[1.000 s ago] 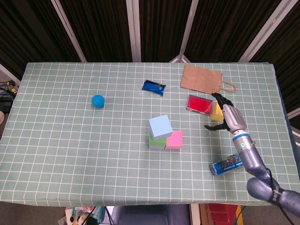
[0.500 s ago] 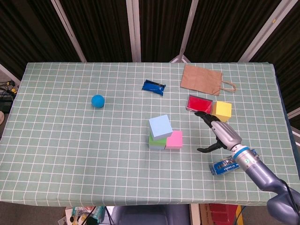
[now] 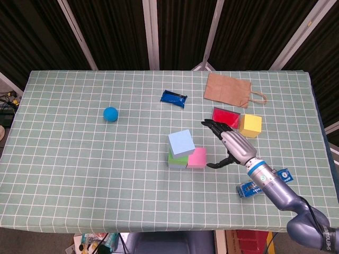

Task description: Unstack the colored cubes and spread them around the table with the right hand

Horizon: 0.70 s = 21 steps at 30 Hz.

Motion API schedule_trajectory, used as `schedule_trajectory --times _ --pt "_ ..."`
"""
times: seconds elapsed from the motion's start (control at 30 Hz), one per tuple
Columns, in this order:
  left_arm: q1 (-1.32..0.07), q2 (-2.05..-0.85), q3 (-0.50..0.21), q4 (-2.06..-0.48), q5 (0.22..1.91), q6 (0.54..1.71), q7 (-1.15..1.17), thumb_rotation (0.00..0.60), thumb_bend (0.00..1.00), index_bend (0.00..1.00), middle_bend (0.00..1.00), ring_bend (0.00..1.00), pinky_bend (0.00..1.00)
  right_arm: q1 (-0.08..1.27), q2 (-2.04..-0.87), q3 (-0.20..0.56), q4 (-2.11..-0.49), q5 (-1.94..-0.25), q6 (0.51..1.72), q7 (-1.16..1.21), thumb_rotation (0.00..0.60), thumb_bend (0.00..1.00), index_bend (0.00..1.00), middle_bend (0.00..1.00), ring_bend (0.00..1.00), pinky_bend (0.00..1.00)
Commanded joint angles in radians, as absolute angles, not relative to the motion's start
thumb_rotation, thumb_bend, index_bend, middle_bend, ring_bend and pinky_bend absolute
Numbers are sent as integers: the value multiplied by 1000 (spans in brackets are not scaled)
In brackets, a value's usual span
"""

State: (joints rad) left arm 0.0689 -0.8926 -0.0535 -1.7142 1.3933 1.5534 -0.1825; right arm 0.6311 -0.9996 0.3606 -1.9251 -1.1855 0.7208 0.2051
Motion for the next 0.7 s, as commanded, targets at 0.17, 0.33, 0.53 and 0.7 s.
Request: schedule_trajectory --times 0.17,0.33,0.53,0.7 --pt "69 -891 -54 -1719 1388 1549 -181 600 285 76 0 0 10 712 -1042 348 -1975 -1071 761 62 600 133 0 0 0 0" --pt "68 -889 -56 -1722 1382 1545 -184 600 285 76 0 0 9 771 -1080 348 -1993 -1006 785 -16 600 133 0 0 0 0" --pt "68 -885 -58 -1723 1374 1540 -190 600 285 83 0 0 9 844 -1139 344 -1988 -908 829 -112 600 133 0 0 0 0" --pt "70 -882 -58 -1722 1376 1543 -200 600 286 92 0 0 9 900 -1178 338 -1968 -833 846 -174 600 133 0 0 0 0"
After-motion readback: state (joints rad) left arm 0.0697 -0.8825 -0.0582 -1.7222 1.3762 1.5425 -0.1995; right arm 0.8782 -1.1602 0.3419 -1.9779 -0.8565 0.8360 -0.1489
